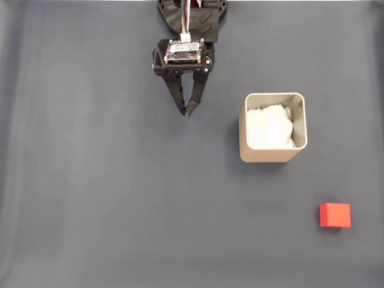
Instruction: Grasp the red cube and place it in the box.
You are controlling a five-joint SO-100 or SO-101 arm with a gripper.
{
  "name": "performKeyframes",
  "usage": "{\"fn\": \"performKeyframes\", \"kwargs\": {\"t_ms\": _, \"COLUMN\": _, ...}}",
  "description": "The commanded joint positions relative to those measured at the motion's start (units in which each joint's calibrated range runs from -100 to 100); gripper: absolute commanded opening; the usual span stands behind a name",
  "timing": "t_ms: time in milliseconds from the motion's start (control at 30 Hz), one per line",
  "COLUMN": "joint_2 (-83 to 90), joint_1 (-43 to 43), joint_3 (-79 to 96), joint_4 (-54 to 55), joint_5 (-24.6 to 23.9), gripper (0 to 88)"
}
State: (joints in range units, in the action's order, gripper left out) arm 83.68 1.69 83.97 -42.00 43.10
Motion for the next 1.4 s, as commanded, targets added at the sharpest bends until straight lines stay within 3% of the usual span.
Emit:
{"fn": "performKeyframes", "kwargs": {"t_ms": 0, "joint_2": -4.9, "joint_1": -0.9, "joint_3": -10.0, "joint_4": 0.7, "joint_5": -0.7, "gripper": 0.2}}
{"fn": "performKeyframes", "kwargs": {"t_ms": 333, "joint_2": -20.5, "joint_1": -8.8, "joint_3": -34.4, "joint_4": -2.9, "joint_5": 0.6, "gripper": 0.2}}
{"fn": "performKeyframes", "kwargs": {"t_ms": 867, "joint_2": -27.1, "joint_1": -22.4, "joint_3": -46.3, "joint_4": -9.0, "joint_5": 3.4, "gripper": 0.2}}
{"fn": "performKeyframes", "kwargs": {"t_ms": 1367, "joint_2": -42.1, "joint_1": -28.4, "joint_3": -56.7, "joint_4": -9.0, "joint_5": 4.4, "gripper": 0.2}}
